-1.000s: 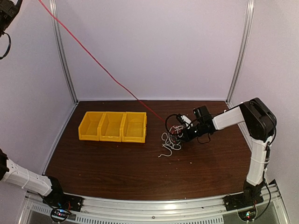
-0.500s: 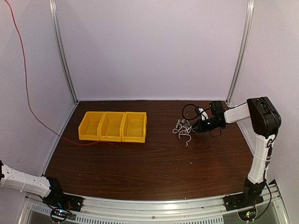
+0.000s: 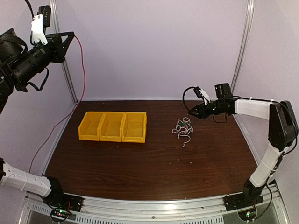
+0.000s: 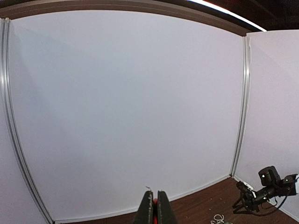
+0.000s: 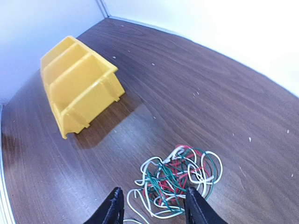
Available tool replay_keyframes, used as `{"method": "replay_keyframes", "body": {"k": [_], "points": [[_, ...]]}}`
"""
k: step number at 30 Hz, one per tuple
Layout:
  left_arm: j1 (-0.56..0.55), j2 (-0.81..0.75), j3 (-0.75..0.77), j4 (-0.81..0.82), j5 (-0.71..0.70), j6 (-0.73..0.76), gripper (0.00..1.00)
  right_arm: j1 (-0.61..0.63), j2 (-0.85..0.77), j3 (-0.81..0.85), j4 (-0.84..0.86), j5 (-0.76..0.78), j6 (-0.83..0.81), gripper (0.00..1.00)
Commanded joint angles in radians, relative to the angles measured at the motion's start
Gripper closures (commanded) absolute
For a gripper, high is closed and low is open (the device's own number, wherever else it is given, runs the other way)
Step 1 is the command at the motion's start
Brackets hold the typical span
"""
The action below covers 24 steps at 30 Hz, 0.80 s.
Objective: Untangle the cables
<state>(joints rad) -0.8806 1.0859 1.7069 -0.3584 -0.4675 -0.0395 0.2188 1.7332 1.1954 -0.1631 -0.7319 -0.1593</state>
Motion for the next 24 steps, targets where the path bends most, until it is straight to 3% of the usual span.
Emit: {"method": "replay_keyframes", "body": {"k": [1, 6, 9, 18, 24], "points": [[0.000, 0.002, 0.045, -0.040, 0.137, -0.054, 1.00, 0.055, -0.076, 0.058, -0.079, -0.055, -0.084, 0.53], [0.000, 0.100, 0.155, -0.120, 0.499, -0.063, 1.00, 0.131, -0.100, 0.098, -0.076, -0.095, -0.074, 0.51], [0.000, 0.132, 0.129, -0.128, 0.640, -0.086, 1.00, 0.190, -0.088, 0.112, -0.102, -0.095, -0.112, 0.50], [0.000, -0.038, -0.421, 0.003, 0.586, -0.252, 1.00, 0.250, -0.092, 0.102, -0.191, -0.166, -0.227, 0.51], [0.000, -0.158, -0.690, 0.038, 0.406, -0.394, 1.00, 0.371, -0.121, 0.086, -0.250, -0.088, -0.342, 0.55]]}}
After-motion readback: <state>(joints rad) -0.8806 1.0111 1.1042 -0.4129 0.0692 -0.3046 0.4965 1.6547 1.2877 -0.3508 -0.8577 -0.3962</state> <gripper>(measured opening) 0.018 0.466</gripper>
